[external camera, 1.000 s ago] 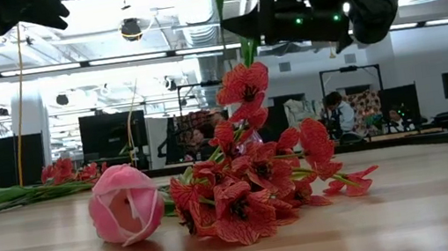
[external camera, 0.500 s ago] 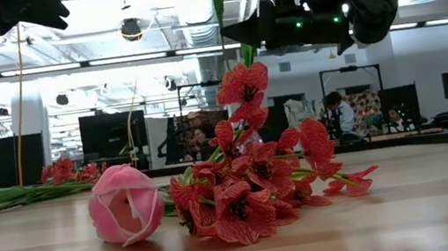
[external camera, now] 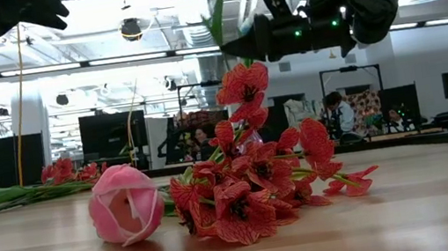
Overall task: Sort flowers into vase by color
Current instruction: Put the white flower into the pink vase, then put left pink flower into the transparent vase
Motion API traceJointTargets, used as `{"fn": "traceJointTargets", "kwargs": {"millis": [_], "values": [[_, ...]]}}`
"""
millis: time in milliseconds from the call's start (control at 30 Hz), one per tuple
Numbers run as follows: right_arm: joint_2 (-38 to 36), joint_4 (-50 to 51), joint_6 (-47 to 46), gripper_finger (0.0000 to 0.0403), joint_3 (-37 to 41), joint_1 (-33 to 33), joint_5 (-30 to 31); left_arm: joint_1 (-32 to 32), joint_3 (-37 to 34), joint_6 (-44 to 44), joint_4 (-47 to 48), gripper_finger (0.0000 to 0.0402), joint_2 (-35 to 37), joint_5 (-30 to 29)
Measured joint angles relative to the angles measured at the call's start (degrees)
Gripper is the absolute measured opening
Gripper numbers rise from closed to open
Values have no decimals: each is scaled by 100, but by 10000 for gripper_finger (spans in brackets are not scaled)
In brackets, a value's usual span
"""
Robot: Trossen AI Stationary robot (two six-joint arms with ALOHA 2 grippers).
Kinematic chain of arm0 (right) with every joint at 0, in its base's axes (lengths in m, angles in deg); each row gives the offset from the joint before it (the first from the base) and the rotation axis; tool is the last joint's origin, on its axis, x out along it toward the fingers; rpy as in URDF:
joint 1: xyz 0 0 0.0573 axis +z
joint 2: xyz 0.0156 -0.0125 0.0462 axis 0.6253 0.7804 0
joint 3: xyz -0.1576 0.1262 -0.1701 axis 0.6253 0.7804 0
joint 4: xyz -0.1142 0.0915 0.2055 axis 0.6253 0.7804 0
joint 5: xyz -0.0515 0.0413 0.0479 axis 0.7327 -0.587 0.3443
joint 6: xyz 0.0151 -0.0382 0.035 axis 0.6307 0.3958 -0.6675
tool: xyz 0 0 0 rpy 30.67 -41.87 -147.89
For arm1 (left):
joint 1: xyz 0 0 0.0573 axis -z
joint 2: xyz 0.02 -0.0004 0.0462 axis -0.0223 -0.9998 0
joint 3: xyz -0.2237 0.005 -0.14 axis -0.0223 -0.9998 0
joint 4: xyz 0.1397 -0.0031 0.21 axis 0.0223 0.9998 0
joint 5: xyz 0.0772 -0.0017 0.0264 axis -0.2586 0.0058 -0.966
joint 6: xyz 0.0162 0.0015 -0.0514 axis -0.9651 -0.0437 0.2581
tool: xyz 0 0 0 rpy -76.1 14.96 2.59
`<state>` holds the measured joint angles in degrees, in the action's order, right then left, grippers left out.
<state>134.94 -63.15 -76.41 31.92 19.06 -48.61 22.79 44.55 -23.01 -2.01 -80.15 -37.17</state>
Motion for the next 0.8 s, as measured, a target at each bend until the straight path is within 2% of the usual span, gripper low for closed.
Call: {"fn": "traceJointTargets", "kwargs": {"millis": [333, 500, 700, 800], "values": [[0, 516, -208, 234, 0, 11, 0, 1, 0, 39, -1, 109, 2, 4], [-235, 970, -207, 244, 0, 13, 0, -2, 0, 39, -1, 109, 2, 2], [-909, 2146, -203, 244, 0, 13, -2, -96, 73, 39, 57, 110, 2, 36], [-1220, 2636, -199, 244, 0, 32, -2, -315, 127, 38, 113, 110, 16, 300]]}}
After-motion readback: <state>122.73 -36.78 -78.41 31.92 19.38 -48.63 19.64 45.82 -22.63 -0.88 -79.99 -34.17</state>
